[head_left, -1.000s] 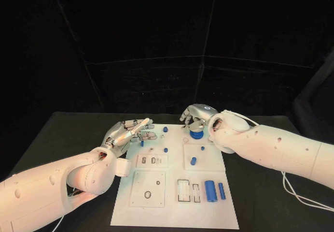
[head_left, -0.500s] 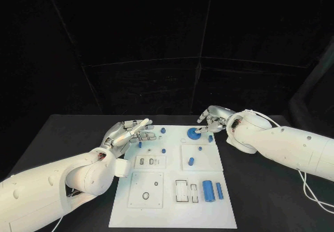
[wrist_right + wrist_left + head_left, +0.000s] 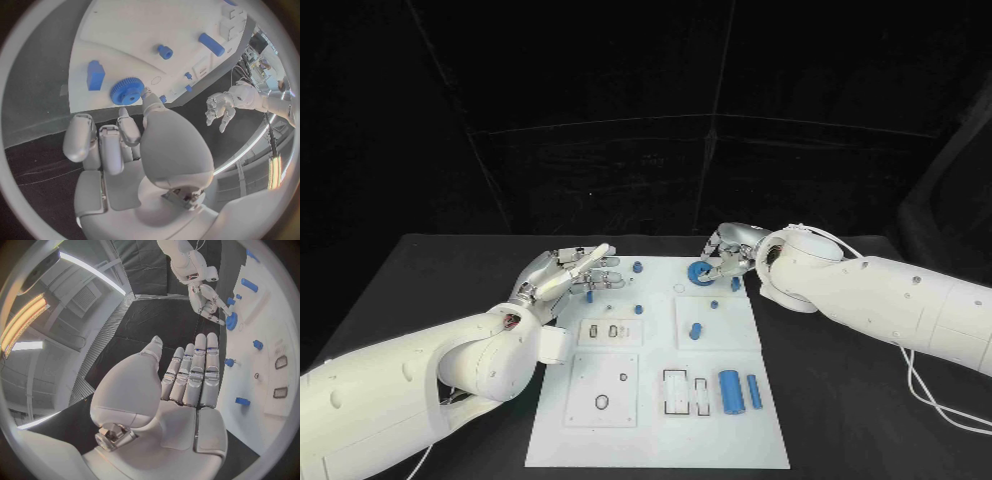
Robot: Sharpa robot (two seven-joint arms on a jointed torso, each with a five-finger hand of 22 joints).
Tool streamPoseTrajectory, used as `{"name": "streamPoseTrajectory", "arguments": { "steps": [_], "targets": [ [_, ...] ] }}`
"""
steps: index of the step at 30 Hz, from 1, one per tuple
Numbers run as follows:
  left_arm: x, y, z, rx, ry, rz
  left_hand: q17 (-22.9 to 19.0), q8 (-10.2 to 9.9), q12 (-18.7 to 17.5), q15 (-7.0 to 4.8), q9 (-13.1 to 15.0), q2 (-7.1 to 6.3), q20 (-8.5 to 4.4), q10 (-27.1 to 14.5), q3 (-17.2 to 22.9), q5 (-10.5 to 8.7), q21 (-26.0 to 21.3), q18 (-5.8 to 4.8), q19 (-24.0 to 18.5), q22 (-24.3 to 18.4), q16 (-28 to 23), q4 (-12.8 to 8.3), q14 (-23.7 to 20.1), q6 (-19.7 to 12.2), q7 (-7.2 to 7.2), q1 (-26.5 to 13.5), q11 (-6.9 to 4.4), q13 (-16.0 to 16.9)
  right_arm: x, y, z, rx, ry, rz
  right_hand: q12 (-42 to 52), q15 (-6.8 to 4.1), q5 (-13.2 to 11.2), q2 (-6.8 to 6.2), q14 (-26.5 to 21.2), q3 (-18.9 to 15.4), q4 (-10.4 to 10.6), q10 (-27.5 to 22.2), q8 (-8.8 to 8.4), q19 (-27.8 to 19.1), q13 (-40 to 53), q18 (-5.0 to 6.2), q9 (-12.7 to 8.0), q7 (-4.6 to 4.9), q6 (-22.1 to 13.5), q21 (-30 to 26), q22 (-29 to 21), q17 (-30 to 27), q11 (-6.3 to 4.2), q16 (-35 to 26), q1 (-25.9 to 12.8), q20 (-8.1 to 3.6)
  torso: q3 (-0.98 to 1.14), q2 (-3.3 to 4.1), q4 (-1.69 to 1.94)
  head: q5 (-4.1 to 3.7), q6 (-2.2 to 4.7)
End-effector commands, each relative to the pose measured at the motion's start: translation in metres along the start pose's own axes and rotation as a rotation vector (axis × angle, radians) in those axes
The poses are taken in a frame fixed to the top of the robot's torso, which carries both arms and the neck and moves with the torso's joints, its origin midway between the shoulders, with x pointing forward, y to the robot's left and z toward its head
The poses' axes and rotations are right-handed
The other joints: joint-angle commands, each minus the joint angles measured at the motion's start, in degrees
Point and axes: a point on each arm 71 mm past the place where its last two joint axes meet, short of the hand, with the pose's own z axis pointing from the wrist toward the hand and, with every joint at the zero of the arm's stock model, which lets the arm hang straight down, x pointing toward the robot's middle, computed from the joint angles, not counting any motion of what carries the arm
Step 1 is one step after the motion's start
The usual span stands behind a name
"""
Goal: Assemble the parts on the task board
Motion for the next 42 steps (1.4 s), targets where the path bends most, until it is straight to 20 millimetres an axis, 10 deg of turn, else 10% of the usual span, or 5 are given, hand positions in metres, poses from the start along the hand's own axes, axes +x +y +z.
{"name": "streamPoseTrajectory", "arguments": {
  "steps": [1, 30, 42],
  "targets": [
    [0.002, -0.001, 0.001, 0.001, 0.019, -0.003, 0.07, -0.39, -0.28, -0.11, -0.05, 0.40, 0.44, -0.42, -0.24, 0.28, -0.30, 0.68, -0.14, -0.10, -0.18, -0.25, -0.40, -0.28, 0.49, -0.27, 0.01, -0.08, 0.000, 0.002, 0.002, -0.005, 0.012, -0.067, 0.73, 0.44, 0.26, 0.20, 3.26, -0.25, -0.04, 0.55, 0.28, 0.36, 0.85, -0.93, 0.00, -0.06, -0.32, 0.39, 0.18, 0.64, -0.06, 0.43, 0.70, 0.05, -0.03, -0.03, -0.05, 0.06, -0.10],
    [0.000, 0.000, 0.001, -0.006, 0.020, -0.003, 0.12, -0.42, -0.28, -0.10, -0.04, 0.40, 0.45, -0.50, -0.26, 0.28, -0.34, 0.69, -0.13, -0.13, -0.23, -0.35, -0.42, -0.34, 0.47, -0.20, 0.00, -0.08, 0.001, 0.012, 0.007, -0.042, -0.025, -0.140, 6.50, -0.56, -4.25, 4.81, 3.67, 5.26, -4.40, 3.47, 3.77, 1.33, 8.02, -1.37, 0.52, -1.45, 6.82, 1.81, 2.90, 3.45, -1.24, 1.49, 6.67, -0.66, -0.04, -0.01, -0.03, -0.07, -0.58],
    [-0.002, 0.000, 0.000, -0.006, 0.015, -0.001, 0.13, -0.43, -0.28, -0.10, -0.04, 0.41, 0.46, -0.52, -0.26, 0.28, -0.35, 0.69, -0.13, -0.14, -0.25, -0.37, -0.44, -0.36, 0.46, -0.19, 0.00, -0.08, -0.004, 0.025, 0.002, -0.086, -0.115, -0.101, 7.43, -0.91, -2.15, 5.07, 3.79, 6.66, -3.16, 4.29, 3.03, 1.93, 9.34, -1.60, 0.25, -1.92, 8.08, 2.41, 4.10, 4.04, -1.67, 1.70, 3.72, -1.12, -0.12, 0.00, 0.11, 0.11, -0.43]
  ]
}}
